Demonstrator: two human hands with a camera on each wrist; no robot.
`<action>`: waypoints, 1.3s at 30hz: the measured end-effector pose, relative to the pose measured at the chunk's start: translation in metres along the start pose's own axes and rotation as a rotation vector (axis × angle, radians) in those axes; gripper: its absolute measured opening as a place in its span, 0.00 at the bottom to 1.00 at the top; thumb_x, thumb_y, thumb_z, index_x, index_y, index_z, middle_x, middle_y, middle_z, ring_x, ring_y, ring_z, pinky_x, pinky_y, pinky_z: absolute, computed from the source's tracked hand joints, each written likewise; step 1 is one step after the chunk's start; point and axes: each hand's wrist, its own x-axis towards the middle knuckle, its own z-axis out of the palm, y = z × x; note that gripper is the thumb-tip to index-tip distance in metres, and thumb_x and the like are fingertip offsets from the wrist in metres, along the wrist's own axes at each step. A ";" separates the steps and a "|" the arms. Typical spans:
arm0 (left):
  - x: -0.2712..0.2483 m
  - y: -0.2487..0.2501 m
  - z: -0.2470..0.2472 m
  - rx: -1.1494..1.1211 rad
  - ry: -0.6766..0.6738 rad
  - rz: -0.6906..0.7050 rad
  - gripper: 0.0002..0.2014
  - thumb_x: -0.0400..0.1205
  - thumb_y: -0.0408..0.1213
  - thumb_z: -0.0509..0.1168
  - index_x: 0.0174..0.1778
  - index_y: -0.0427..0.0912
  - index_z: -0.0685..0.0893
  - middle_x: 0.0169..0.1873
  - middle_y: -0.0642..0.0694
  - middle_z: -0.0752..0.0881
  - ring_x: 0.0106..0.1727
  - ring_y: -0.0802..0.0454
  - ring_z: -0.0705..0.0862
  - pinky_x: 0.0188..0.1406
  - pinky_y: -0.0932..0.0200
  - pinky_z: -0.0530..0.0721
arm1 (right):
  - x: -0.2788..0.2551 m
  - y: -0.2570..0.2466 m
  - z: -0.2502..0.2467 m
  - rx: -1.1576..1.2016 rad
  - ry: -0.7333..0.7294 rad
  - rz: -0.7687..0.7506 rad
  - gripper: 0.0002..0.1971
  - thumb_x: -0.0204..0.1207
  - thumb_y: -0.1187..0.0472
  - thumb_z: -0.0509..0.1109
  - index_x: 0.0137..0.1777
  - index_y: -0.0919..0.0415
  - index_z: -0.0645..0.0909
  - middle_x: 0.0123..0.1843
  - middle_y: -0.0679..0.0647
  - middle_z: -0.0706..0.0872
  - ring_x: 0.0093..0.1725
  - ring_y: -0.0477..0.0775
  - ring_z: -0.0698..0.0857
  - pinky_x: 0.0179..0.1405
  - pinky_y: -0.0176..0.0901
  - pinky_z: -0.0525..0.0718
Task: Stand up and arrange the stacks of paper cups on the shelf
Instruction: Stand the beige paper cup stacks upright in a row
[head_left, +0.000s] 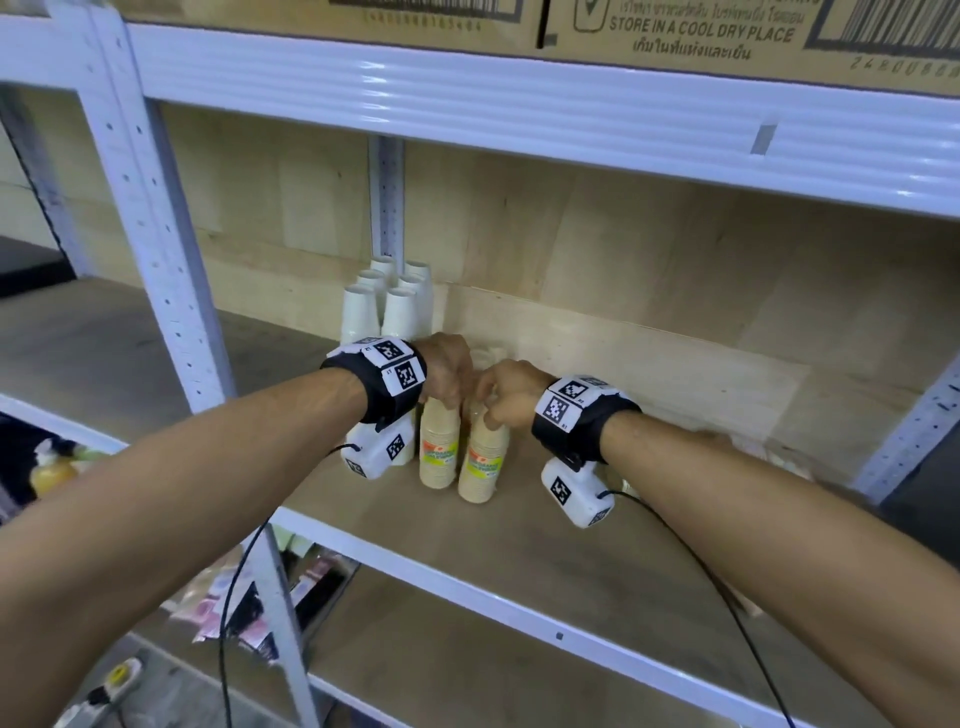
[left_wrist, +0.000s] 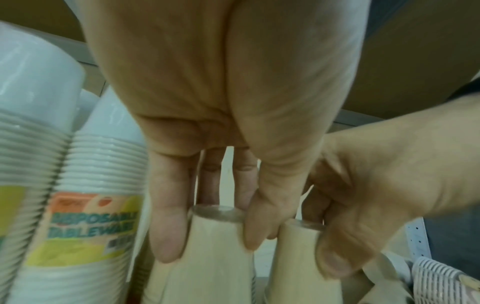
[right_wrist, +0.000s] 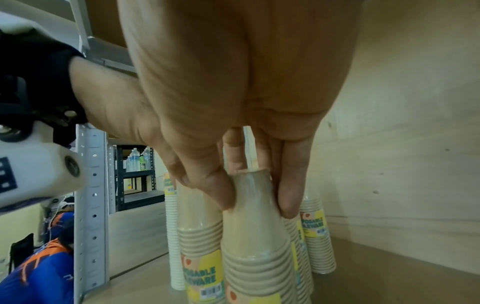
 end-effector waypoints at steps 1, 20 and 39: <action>-0.001 -0.003 0.002 -0.009 0.013 0.013 0.10 0.72 0.29 0.73 0.49 0.37 0.90 0.48 0.40 0.90 0.48 0.44 0.89 0.48 0.49 0.89 | 0.001 -0.002 0.001 0.001 0.006 -0.008 0.15 0.66 0.65 0.76 0.54 0.58 0.86 0.51 0.55 0.87 0.48 0.55 0.85 0.39 0.39 0.80; 0.003 -0.023 0.015 -0.086 0.156 0.118 0.12 0.76 0.28 0.72 0.54 0.42 0.89 0.53 0.46 0.88 0.56 0.49 0.85 0.61 0.53 0.85 | 0.009 -0.001 0.017 0.053 0.143 -0.033 0.24 0.73 0.66 0.74 0.70 0.57 0.81 0.67 0.57 0.85 0.67 0.59 0.82 0.58 0.43 0.80; 0.052 0.085 0.003 -0.135 0.183 0.375 0.15 0.76 0.37 0.76 0.58 0.46 0.87 0.52 0.47 0.81 0.54 0.47 0.83 0.50 0.59 0.79 | -0.055 0.118 -0.047 -0.033 0.261 0.370 0.22 0.69 0.56 0.77 0.64 0.47 0.80 0.60 0.52 0.82 0.53 0.55 0.83 0.46 0.43 0.80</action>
